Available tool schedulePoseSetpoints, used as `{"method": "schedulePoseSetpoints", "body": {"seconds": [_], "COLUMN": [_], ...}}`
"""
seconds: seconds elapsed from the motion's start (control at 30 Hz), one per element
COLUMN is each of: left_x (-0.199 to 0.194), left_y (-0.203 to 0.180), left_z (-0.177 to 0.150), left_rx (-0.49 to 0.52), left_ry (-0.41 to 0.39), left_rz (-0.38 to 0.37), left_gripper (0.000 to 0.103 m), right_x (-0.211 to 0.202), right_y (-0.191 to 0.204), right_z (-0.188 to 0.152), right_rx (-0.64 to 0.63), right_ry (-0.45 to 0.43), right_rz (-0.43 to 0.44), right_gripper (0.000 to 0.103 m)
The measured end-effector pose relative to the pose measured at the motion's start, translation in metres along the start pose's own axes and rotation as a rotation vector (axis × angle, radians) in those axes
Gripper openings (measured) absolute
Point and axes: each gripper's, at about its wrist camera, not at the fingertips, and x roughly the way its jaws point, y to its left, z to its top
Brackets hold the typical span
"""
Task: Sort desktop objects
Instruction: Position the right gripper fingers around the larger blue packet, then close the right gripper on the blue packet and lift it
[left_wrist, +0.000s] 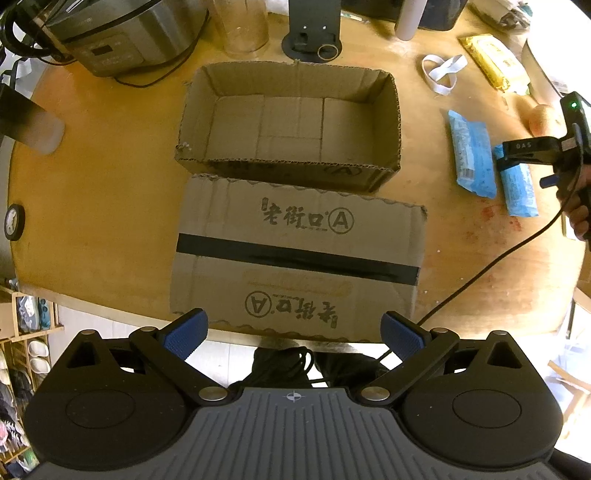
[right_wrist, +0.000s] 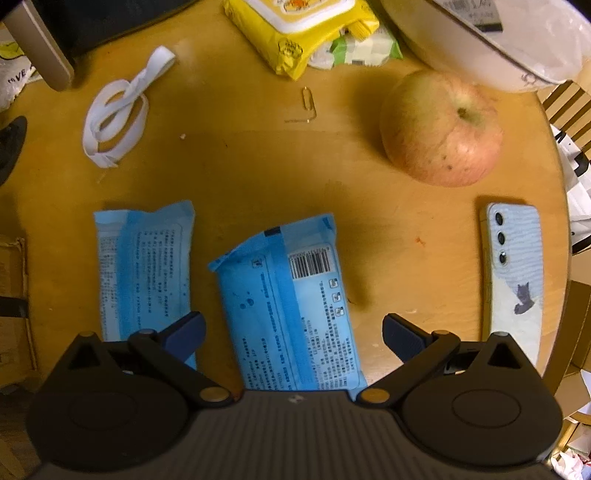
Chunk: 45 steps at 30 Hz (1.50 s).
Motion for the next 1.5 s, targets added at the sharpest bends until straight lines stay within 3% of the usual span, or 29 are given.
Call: {"method": "schedulePoseSetpoints", "body": {"seconds": [0.57,0.67,0.83,1.03,1.5], "left_x": [0.002,0.002,0.002,0.002,-0.001], "left_y": [-0.005,-0.005,-0.003,-0.003,0.004], "left_z": [-0.001,-0.001,-0.001,-0.003,-0.007], "left_rx": [0.011,0.012,0.007,0.012,0.015], "left_ry": [0.006,0.004,0.002,-0.003,-0.014], "left_rz": [-0.002,-0.004,-0.009,-0.014,-0.030], "left_gripper": [0.103,0.103,0.103,0.103,0.103], "right_x": [0.010,0.007,-0.003,-0.011,-0.033], "right_y": [-0.011,-0.012,-0.015,-0.018,-0.031], "right_z": [-0.005,-0.006,-0.008,-0.008,-0.020], "right_rx": [0.001,0.006,0.015,0.025,0.047], "right_ry": [-0.015,-0.018,-0.035,-0.044,-0.053], "right_rz": [0.028,0.034,0.037,0.041,0.040], "right_gripper": [0.103,0.094,0.069,0.065,0.065]}}
